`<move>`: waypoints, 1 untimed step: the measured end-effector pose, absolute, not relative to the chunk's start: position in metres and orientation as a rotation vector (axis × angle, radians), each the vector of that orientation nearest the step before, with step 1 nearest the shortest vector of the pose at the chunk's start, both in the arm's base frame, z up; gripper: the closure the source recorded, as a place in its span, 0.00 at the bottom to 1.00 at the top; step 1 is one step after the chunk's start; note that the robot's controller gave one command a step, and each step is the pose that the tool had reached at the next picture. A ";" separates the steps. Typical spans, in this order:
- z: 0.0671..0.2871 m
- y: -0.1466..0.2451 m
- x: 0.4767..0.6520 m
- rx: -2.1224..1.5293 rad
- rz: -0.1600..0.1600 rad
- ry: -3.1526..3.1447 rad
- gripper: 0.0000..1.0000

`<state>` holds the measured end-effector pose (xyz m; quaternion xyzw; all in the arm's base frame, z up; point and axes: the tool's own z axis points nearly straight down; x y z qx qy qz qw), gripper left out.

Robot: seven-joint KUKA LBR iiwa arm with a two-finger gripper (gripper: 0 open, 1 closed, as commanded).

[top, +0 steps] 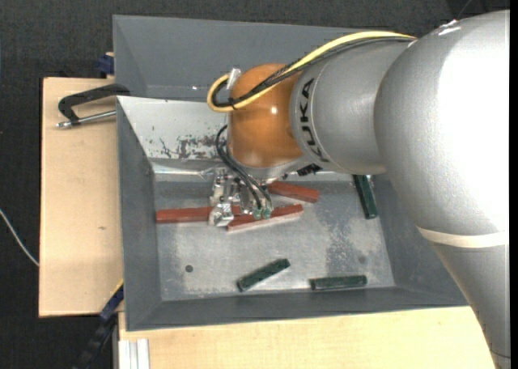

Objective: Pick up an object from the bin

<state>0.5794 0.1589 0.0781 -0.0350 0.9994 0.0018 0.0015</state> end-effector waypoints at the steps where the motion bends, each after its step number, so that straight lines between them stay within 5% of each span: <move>1: 0.216 0.139 0.578 -0.187 0.003 3.129 1.00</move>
Offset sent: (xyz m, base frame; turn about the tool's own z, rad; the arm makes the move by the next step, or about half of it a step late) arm 0.0000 0.0000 0.0000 0.0000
